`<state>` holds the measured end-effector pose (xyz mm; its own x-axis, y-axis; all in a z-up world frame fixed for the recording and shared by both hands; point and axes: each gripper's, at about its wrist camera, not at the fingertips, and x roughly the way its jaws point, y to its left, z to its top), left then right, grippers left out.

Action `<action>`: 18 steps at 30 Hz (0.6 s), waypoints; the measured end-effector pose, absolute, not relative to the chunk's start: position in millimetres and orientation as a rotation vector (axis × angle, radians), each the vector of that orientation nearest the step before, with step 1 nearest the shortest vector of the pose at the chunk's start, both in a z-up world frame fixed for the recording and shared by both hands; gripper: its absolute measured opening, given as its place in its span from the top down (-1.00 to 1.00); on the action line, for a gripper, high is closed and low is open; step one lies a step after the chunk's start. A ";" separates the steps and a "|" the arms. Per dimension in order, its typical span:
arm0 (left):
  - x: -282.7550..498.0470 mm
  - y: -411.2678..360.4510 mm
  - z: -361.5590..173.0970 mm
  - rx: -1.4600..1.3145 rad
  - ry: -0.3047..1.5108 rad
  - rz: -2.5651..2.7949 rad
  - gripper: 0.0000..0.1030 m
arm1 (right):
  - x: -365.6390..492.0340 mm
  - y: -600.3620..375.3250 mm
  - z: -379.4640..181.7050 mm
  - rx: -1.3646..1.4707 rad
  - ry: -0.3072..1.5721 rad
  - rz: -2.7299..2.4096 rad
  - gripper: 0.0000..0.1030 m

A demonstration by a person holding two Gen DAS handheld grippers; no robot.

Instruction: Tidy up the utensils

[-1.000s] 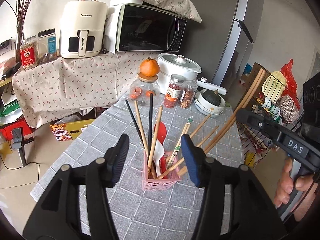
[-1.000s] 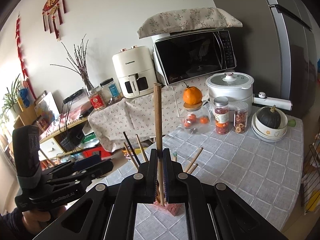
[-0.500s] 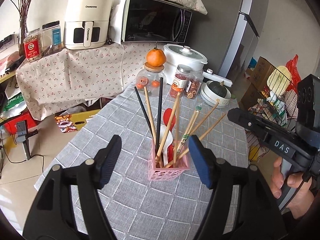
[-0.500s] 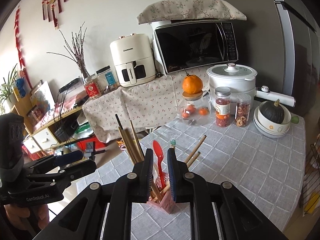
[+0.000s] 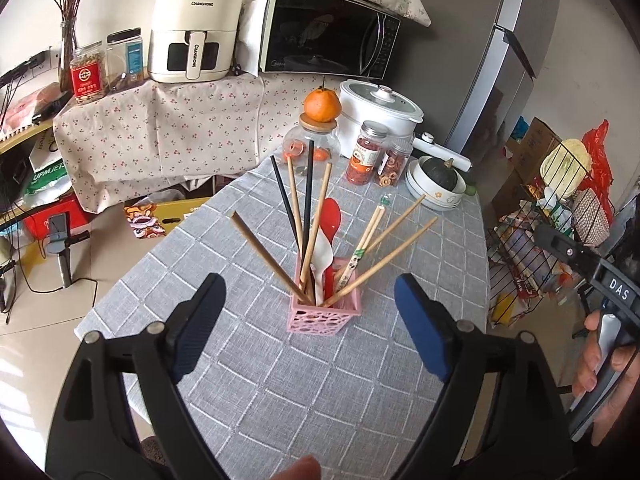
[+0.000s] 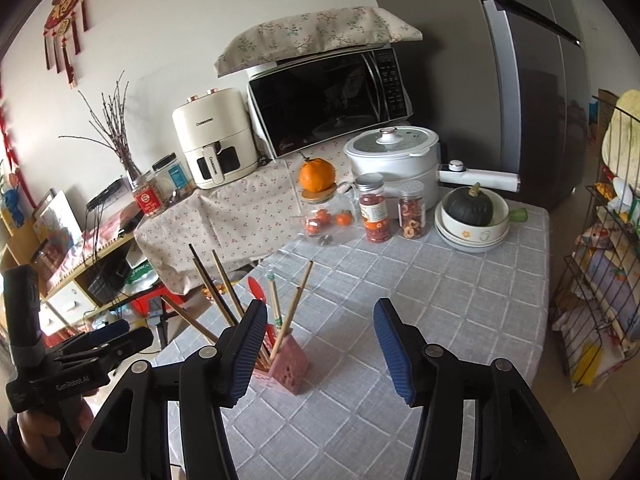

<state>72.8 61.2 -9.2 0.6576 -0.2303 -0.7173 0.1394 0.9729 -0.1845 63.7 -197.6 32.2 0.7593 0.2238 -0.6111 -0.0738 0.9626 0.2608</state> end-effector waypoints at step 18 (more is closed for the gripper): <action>18.6 19.4 18.0 -0.005 0.708 -0.099 -0.98 | 13.1 -213.1 46.5 0.102 0.730 -0.051 -1.00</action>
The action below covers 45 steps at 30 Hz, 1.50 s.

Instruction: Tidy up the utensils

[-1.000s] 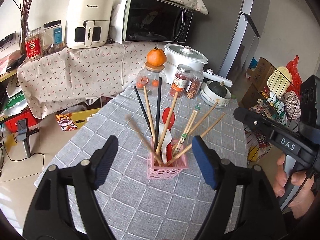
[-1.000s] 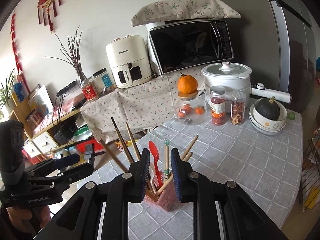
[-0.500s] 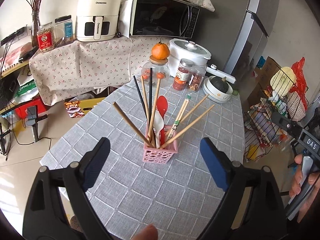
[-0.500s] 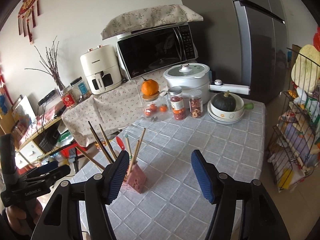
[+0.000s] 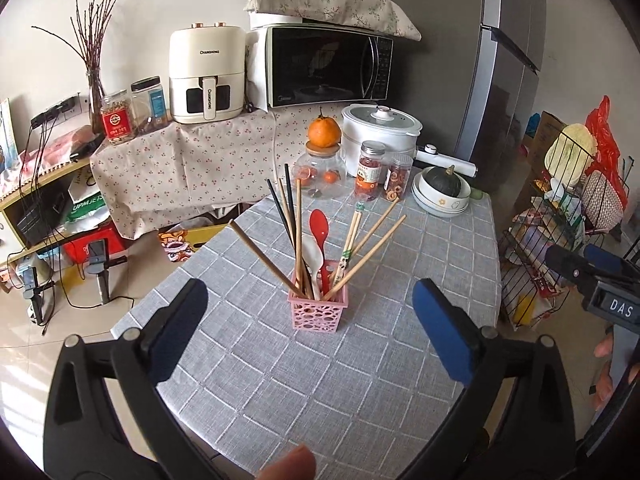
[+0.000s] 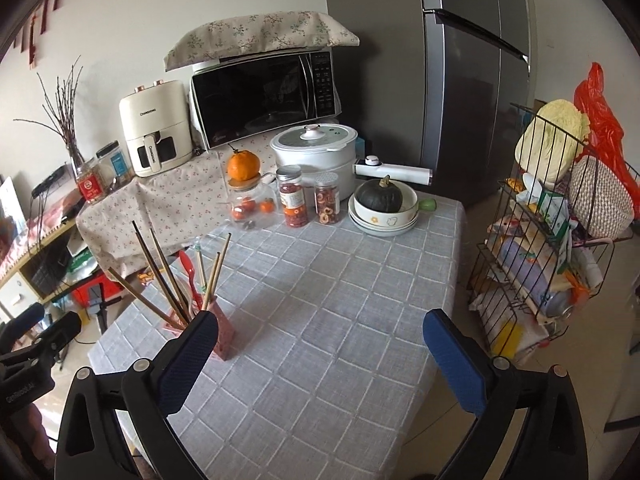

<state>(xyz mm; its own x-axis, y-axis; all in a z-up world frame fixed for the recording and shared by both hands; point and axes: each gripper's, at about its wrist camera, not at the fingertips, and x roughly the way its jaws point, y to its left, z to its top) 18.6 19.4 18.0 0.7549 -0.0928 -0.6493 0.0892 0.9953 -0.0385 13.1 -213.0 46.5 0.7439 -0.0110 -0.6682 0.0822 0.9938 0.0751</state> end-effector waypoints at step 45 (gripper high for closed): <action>18.3 15.5 8.8 -0.008 0.728 -0.086 -0.98 | 21.5 -186.3 43.0 0.060 0.742 0.025 -1.00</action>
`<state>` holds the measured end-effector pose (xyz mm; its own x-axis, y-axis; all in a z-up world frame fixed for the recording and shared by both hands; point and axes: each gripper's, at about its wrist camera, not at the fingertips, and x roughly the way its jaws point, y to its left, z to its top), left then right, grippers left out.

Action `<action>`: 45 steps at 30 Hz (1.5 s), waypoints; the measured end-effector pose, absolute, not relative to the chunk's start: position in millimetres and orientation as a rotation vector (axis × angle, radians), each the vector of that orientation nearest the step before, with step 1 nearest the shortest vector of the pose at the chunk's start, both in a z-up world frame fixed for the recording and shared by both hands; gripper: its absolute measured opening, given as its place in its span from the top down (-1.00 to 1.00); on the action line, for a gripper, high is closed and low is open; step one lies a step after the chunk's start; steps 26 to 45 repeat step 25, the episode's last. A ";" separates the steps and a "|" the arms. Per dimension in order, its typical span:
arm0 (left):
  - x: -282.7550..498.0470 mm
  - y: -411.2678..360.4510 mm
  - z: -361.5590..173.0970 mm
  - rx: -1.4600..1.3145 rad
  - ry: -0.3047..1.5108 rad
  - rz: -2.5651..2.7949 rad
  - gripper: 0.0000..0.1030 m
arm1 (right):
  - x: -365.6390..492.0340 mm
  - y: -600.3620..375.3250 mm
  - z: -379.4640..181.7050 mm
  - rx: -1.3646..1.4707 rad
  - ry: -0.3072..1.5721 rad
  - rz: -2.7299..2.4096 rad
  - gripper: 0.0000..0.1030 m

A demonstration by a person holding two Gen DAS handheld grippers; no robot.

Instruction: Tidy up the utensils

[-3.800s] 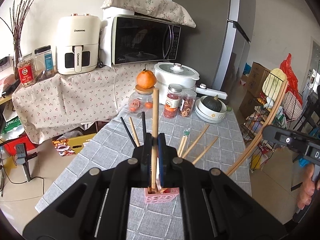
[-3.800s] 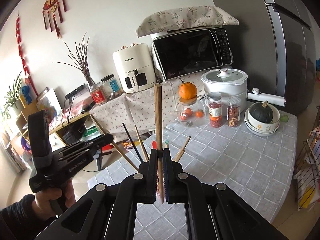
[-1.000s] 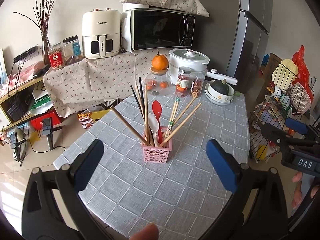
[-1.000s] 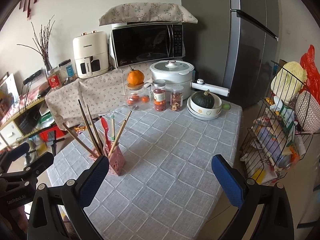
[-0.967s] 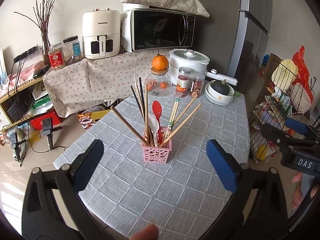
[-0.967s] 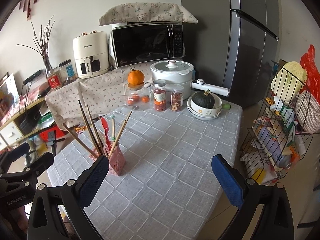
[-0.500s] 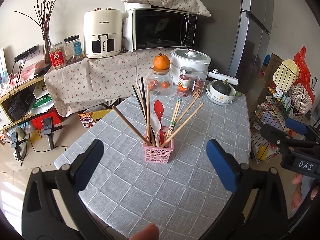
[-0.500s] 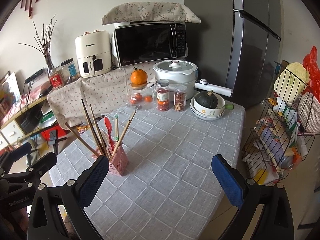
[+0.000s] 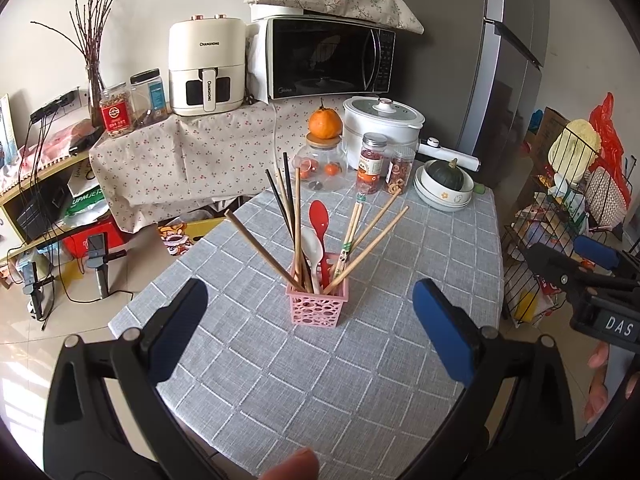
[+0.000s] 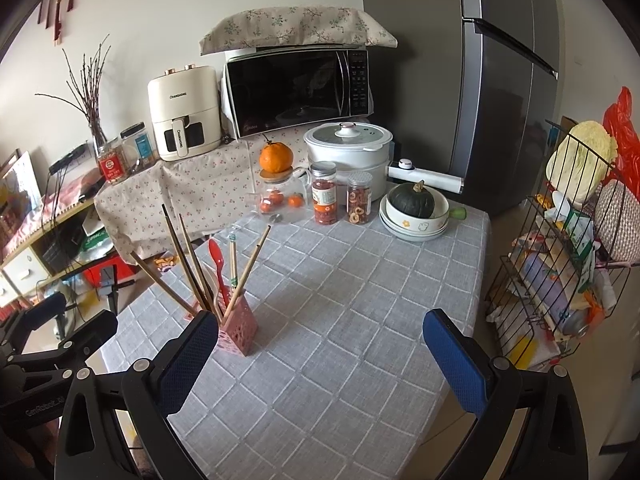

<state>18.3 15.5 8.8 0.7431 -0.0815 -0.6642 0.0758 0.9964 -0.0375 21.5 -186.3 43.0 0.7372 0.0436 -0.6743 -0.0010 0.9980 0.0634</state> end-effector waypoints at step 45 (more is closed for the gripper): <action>21.8 19.8 8.7 -0.016 0.752 -0.094 -0.98 | 27.1 -188.1 35.3 0.073 0.766 0.011 -1.00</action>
